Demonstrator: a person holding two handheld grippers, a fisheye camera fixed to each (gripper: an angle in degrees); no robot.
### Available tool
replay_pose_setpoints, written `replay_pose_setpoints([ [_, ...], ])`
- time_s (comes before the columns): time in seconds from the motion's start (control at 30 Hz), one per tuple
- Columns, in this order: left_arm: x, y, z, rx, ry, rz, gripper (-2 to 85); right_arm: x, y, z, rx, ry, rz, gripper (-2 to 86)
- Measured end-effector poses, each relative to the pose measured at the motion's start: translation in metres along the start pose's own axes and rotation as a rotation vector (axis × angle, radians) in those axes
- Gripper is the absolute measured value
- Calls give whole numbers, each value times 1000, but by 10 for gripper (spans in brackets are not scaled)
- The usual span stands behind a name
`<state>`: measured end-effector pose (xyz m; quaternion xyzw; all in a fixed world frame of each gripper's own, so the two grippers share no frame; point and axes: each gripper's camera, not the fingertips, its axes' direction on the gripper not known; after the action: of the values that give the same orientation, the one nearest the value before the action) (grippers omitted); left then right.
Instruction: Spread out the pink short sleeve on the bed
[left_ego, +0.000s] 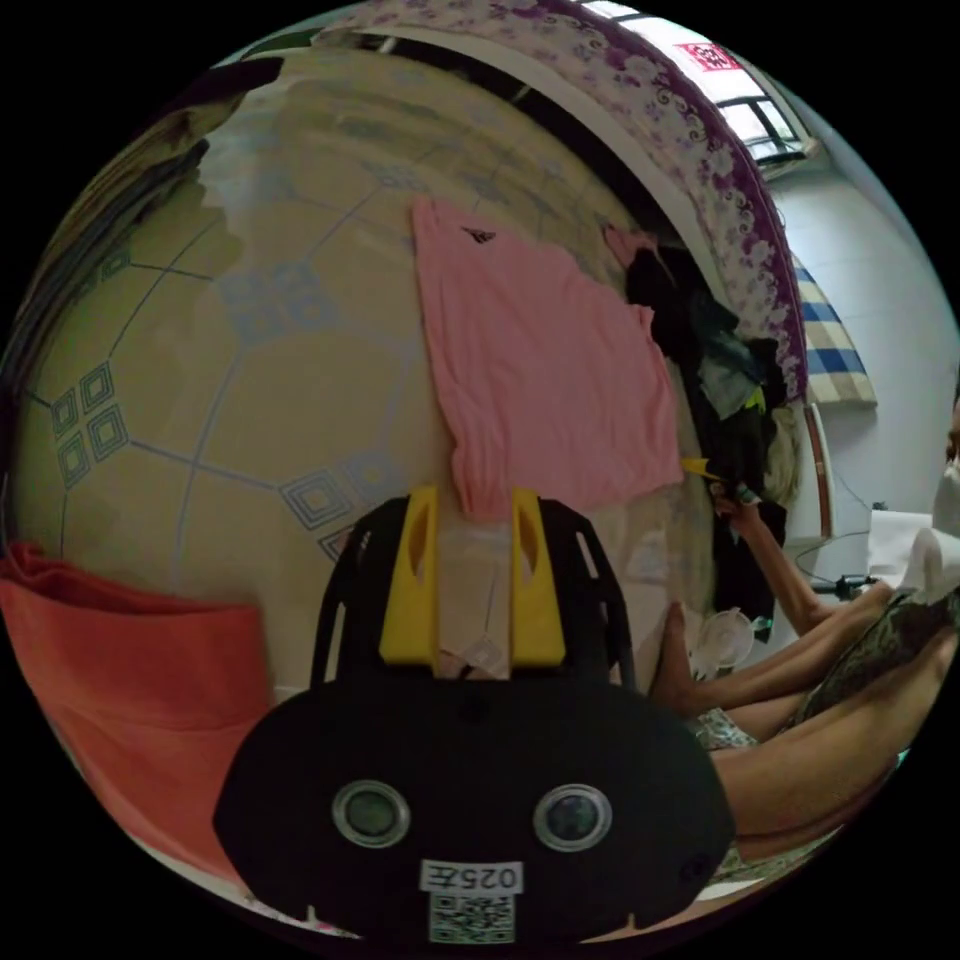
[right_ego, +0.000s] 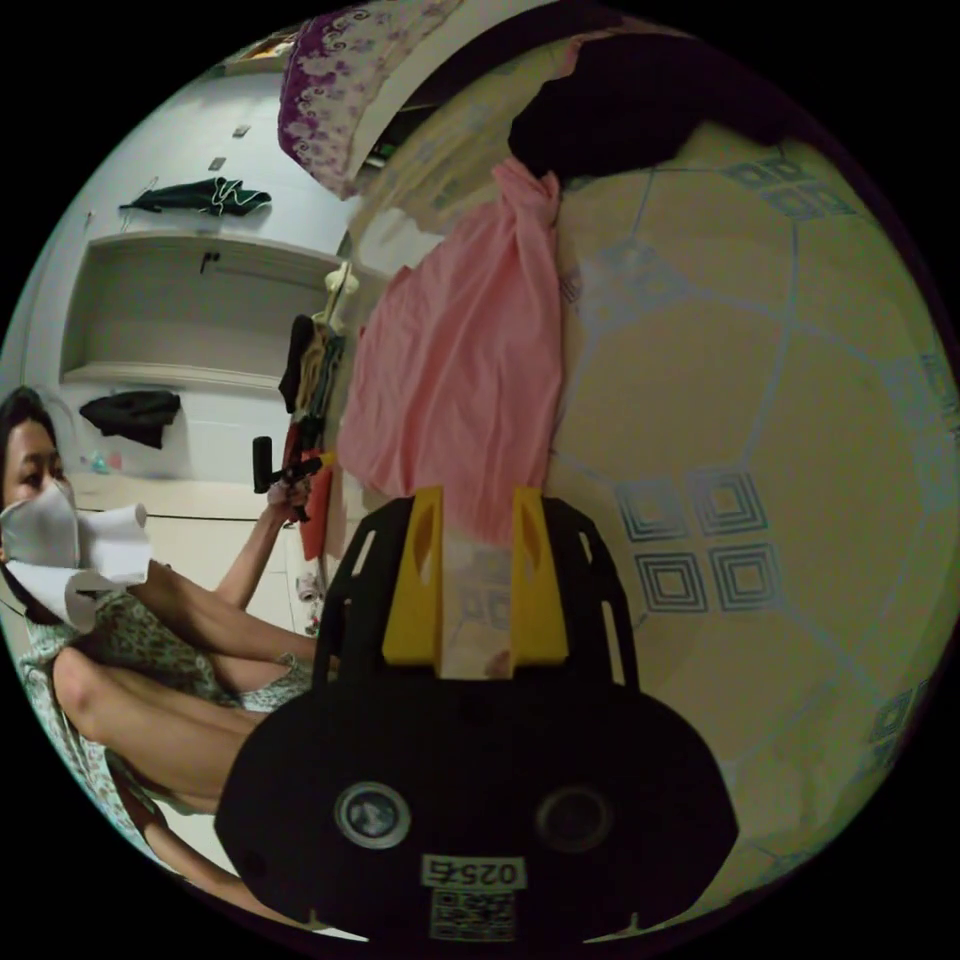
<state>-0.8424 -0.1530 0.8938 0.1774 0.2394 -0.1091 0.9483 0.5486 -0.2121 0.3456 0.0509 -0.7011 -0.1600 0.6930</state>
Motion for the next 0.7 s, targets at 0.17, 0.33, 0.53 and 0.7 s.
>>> replay_pose_setpoints([
  [0.17, 8, -2, 4, 2, 86, -37, 55, 11, -8, 22, -18, -131, 47, 91],
  [0.33, 36, -1, 5, -33, -6, 9, 6, 3, -6, 38, -62, -116, 38, 68],
  [0.53, 57, 2, -7, -19, -50, 46, 7, -6, 1, 49, -92, -69, 18, 75],
  [0.7, 65, 3, 5, -18, -41, 43, -13, -13, 5, 56, -83, -79, -1, 24],
])
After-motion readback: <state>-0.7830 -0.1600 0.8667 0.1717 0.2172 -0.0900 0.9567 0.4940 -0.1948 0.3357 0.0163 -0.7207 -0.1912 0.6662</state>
